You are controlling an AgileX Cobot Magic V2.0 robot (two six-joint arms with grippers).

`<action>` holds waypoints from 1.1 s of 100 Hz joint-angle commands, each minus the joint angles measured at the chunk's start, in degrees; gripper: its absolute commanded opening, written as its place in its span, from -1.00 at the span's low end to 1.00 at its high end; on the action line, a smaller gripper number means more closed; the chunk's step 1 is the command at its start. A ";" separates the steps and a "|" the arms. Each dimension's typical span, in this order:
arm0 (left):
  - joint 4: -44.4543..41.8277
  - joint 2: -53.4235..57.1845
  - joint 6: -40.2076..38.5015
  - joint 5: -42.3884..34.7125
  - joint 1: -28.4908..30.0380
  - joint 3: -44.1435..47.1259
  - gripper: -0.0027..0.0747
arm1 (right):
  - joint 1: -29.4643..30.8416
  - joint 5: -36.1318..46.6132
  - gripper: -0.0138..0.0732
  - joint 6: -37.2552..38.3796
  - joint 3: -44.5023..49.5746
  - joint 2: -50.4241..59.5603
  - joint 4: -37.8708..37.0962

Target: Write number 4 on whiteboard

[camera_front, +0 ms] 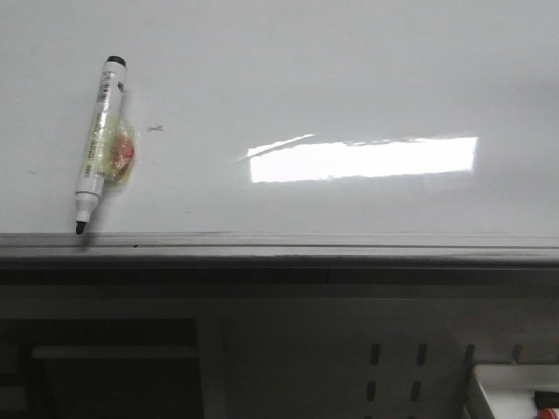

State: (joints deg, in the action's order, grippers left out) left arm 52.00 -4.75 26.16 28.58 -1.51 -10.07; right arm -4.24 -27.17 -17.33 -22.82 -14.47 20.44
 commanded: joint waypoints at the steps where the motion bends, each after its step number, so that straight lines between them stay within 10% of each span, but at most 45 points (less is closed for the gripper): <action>1: 1.38 -4.29 7.40 0.12 0.11 -5.23 -0.97 | 0.36 2.30 -0.83 -1.94 -3.57 -2.69 1.30; 17: 1.28 -11.43 15.18 5.16 -0.03 -11.32 -0.43 | 0.36 2.73 -0.72 -1.94 -4.60 -3.09 5.15; 30: 1.01 -16.52 15.71 5.33 -3.78 -14.59 0.05 | 0.36 2.10 -0.19 -1.94 -4.66 -3.09 6.20; 45: -1.57 -23.55 15.71 5.33 -9.09 -16.19 0.04 | 0.36 1.72 0.28 -1.94 -4.66 -3.09 6.31; 110: 6.94 -50.50 13.53 1.71 -15.01 -22.33 0.02 | 0.36 0.48 0.27 -1.94 -4.66 -3.33 6.31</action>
State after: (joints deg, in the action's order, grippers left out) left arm 54.19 -54.18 39.95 32.35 -15.93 -30.40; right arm -4.24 -29.91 -18.64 -25.53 -16.74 25.66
